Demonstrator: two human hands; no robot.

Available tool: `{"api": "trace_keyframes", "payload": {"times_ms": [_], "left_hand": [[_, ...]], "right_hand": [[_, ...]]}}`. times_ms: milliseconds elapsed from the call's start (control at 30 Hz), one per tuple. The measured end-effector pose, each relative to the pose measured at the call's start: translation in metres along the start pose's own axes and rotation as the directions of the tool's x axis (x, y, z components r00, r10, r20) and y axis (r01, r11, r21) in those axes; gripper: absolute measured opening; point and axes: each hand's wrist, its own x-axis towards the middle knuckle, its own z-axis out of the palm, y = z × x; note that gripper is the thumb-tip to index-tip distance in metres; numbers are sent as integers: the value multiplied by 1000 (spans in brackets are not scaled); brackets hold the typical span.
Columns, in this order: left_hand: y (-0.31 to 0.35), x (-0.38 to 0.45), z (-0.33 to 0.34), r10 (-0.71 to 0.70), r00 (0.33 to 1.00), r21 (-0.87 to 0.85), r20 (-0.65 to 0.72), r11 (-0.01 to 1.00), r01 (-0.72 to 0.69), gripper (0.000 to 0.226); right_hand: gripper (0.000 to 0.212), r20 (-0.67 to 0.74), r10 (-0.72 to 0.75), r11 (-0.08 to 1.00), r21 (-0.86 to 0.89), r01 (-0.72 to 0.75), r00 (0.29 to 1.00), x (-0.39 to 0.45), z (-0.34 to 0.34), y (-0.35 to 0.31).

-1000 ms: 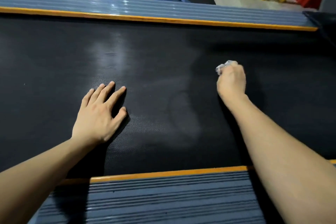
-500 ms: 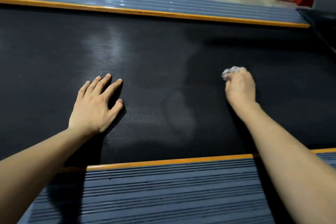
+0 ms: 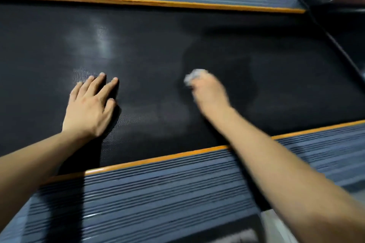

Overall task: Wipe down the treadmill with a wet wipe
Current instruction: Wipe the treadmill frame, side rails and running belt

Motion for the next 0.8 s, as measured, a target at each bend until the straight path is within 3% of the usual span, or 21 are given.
{"api": "trace_keyframes", "payload": {"times_ms": [67, 167, 233, 300, 400, 467, 533, 567, 633, 733, 800], "left_hand": [[2, 0, 2, 2, 1000, 8, -12, 1000, -2, 61], [5, 0, 6, -10, 999, 23, -34, 1000, 11, 59], [5, 1, 6, 11, 999, 28, -33, 1000, -10, 59], [3, 1, 5, 25, 999, 24, -29, 999, -24, 59], [0, -1, 2, 28, 999, 6, -24, 1000, -28, 60], [1, 0, 1, 29, 999, 4, -18, 1000, -29, 59], [2, 0, 3, 13, 1000, 2, -25, 1000, -13, 59], [4, 0, 4, -3, 999, 2, -32, 1000, 3, 58], [6, 2, 6, -25, 999, 2, -38, 1000, 25, 57], [6, 2, 6, -35, 999, 4, -21, 999, 35, 55], [6, 1, 5, -30, 999, 15, -14, 999, 30, 56]], "right_hand": [[26, -46, 252, 966, -55, -254, 967, -2, -17, 67], [25, -80, 299, 949, -84, -305, 951, -7, -15, 48], [27, -62, 184, 980, -70, -188, 981, -14, 0, -17], [31, 29, -27, 999, -38, 28, 999, -29, 15, -94], [40, 176, -273, 961, 2, 277, 946, -55, 16, -153], [32, 88, -170, 984, -47, 174, 982, -54, 3, -117], [37, -3, 95, 975, -203, -93, 996, -50, -10, -48], [34, -27, 251, 925, -286, -248, 968, -53, -20, -11], [23, -62, 440, 862, -250, -441, 896, -62, -34, 39], [24, -17, 394, 899, -202, -390, 919, -64, -24, 7], [27, 59, 220, 968, -140, -210, 974, -68, -8, -54]]}}
